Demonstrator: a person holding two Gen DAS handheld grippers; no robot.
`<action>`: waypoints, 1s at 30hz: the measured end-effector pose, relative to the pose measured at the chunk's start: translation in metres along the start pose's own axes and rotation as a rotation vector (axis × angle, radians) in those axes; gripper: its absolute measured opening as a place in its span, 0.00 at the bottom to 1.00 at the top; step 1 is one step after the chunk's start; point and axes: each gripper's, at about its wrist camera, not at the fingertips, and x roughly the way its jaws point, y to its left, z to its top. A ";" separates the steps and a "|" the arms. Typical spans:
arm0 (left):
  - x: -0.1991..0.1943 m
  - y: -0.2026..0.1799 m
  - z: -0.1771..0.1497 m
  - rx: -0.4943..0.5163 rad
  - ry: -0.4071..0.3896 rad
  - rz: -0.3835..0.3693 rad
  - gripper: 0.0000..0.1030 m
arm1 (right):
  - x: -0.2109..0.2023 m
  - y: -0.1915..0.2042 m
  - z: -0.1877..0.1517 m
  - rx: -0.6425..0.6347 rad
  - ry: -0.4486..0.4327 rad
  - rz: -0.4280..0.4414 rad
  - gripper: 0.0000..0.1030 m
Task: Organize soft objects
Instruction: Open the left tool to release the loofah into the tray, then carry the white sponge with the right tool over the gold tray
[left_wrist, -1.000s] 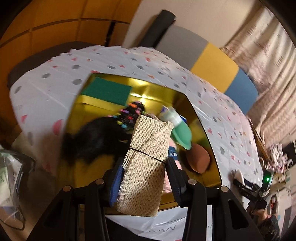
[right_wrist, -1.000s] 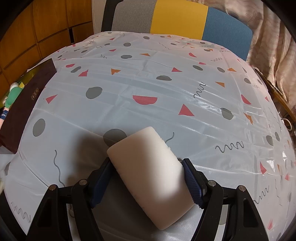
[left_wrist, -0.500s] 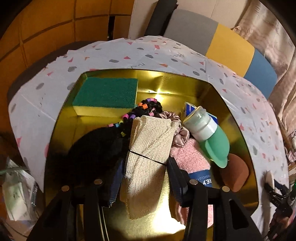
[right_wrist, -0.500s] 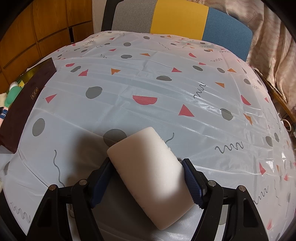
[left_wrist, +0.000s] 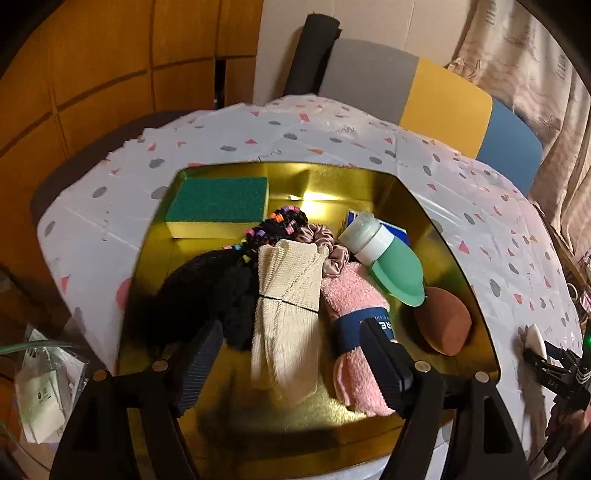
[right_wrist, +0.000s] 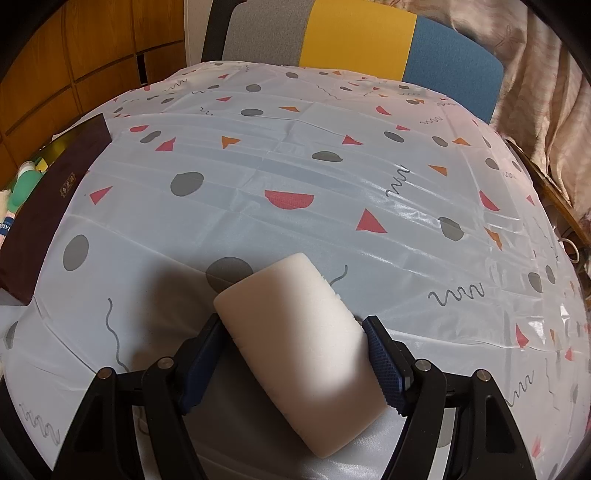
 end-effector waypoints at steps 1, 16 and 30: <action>-0.005 0.000 -0.001 0.001 -0.011 0.004 0.76 | 0.000 0.000 0.000 0.002 0.000 0.000 0.73; -0.049 -0.004 -0.012 0.025 -0.091 -0.031 0.76 | -0.009 0.006 0.010 0.030 0.032 -0.083 0.70; -0.055 0.038 -0.016 -0.066 -0.108 -0.017 0.76 | -0.093 0.130 0.072 -0.126 -0.128 0.258 0.70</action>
